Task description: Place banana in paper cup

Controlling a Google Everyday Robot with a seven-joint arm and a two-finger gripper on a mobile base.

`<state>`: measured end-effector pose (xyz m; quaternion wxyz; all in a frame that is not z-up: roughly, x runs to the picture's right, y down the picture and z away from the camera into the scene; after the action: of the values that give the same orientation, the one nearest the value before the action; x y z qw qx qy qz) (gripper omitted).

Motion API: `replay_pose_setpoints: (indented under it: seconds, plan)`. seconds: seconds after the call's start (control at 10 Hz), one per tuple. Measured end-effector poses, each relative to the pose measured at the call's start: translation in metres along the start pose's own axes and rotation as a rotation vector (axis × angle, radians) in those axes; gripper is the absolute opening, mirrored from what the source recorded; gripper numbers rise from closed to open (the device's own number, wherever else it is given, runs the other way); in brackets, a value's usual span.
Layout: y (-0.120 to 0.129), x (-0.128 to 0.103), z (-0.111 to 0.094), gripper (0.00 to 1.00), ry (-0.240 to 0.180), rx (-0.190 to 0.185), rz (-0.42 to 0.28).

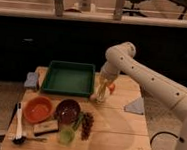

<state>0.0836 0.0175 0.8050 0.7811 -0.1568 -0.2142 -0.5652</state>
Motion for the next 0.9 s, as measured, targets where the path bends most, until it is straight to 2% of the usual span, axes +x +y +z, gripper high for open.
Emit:
replay_pose_setpoints:
  seconds: [0.2, 0.9]
  plan:
    - [-0.0018, 0.0025, 0.0016, 0.79, -0.004, 0.0, 0.0]
    - [0.0063, 0.0087, 0.0041, 0.8, -0.012, 0.008, -0.001]
